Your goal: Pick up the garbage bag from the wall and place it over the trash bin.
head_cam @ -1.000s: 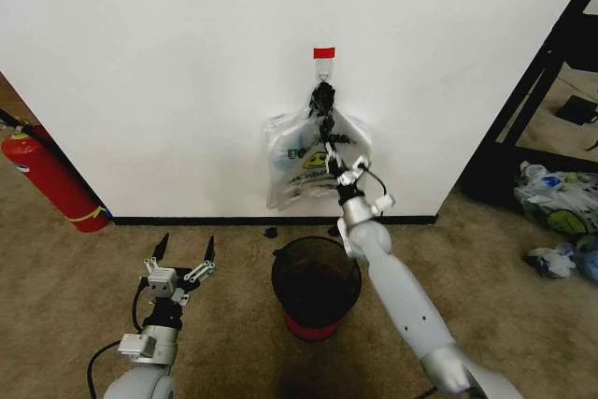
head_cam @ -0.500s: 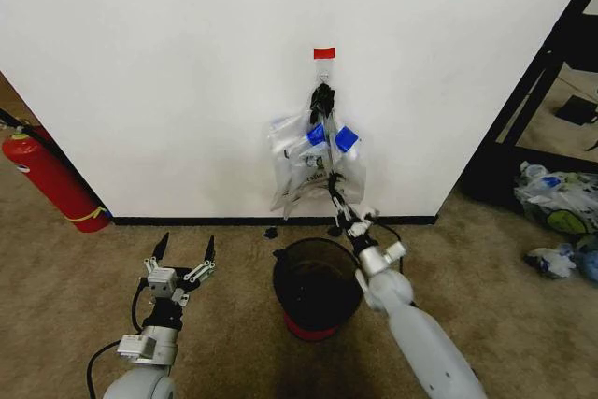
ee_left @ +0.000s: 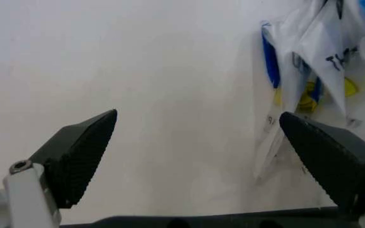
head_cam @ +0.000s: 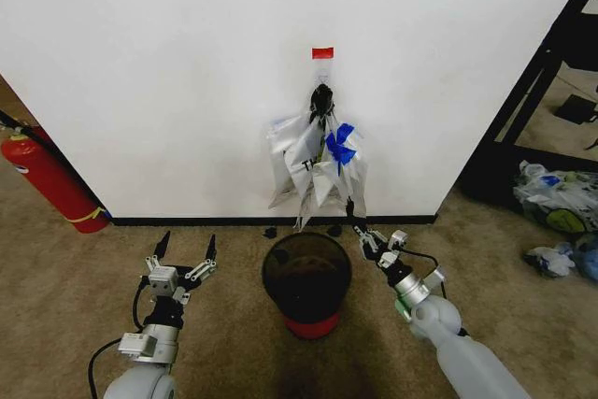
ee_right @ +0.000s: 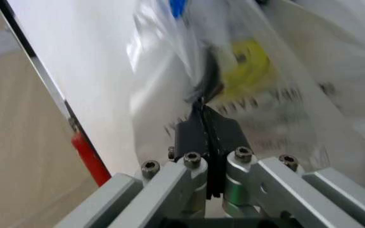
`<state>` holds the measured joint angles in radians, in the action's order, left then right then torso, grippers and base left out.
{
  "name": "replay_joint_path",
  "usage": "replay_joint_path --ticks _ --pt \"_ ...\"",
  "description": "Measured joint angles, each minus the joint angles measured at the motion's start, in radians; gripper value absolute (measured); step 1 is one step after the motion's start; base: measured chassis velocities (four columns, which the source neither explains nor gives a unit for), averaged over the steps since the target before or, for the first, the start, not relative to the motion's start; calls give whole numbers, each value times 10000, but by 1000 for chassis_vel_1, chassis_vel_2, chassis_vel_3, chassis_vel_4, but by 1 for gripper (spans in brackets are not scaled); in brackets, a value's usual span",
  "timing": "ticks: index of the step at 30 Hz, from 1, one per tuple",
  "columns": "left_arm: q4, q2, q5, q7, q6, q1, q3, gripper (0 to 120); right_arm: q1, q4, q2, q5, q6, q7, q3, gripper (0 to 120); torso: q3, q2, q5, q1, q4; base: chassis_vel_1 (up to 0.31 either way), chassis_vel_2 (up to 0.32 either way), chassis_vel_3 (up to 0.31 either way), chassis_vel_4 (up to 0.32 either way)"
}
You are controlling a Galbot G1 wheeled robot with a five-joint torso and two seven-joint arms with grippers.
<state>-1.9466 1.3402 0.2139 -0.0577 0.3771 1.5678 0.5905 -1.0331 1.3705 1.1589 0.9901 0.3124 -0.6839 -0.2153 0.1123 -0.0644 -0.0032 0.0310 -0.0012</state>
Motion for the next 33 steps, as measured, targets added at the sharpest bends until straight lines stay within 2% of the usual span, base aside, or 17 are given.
replay_joint_path --ticks 2,7,15,26,33 --pt "5 -67 35 -2 -10 -10 19 100 32 231 28 103 52 64 129 0 0 0 -3 0 2 0 0 0 0" --pt "12 -196 217 3 -24 -21 146 100 -251 706 -518 -87 158 -129 365 0 0 1 -5 0 -2 0 0 0 0" --pt "131 -283 325 5 36 -33 180 100 -1013 707 -1346 -652 268 -1741 -117 0 0 1 0 0 -3 0 0 0 0" --pt "162 -367 350 6 41 -93 142 100 -1651 508 -1653 -1412 34 -4052 -1319 0 -1 1 -2 0 -3 0 0 0 0" --pt "177 -352 351 5 41 -94 102 100 -1674 108 -1631 -1726 78 -4298 -1580 0 0 1 -2 0 -1 0 0 0 0"
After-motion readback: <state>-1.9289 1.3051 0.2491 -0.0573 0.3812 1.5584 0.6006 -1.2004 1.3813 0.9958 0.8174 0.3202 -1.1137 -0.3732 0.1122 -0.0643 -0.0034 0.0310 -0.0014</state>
